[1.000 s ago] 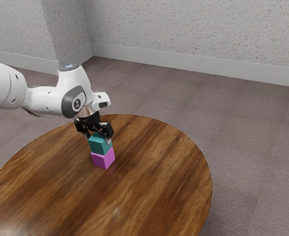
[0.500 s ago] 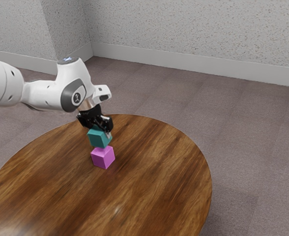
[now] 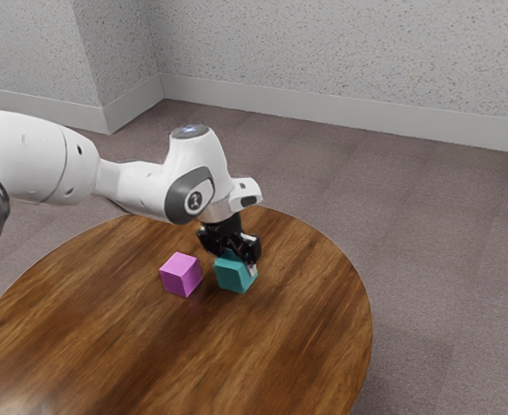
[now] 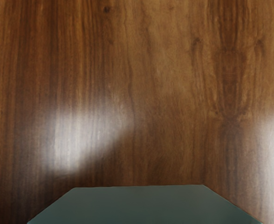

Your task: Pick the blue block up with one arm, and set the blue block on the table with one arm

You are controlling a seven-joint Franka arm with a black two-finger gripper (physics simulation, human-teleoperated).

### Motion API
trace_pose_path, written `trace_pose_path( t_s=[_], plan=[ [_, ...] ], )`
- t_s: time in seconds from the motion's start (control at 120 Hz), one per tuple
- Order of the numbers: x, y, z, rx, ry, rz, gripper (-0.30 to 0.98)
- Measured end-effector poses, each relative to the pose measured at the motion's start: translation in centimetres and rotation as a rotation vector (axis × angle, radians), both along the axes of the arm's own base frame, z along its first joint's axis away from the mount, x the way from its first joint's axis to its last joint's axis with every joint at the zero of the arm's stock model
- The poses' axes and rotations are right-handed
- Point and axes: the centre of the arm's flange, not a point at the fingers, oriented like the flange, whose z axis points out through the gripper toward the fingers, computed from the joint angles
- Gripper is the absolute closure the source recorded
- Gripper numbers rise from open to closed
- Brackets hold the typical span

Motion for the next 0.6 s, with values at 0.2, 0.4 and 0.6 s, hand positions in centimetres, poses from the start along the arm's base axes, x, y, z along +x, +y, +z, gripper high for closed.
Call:
trace_pose_path(
  t_s=[0.2, 0.4, 0.6],
  plan=[
    [0.4, -0.7, -1.5, -0.014, 0.02, 0.031, 0.21],
    [-0.4, -0.1, 7.3, -0.026, -0.093, 0.058, 0.08],
    [-5.5, 3.8, 29.8, -0.011, -0.304, 0.083, 0.03]
  ],
)
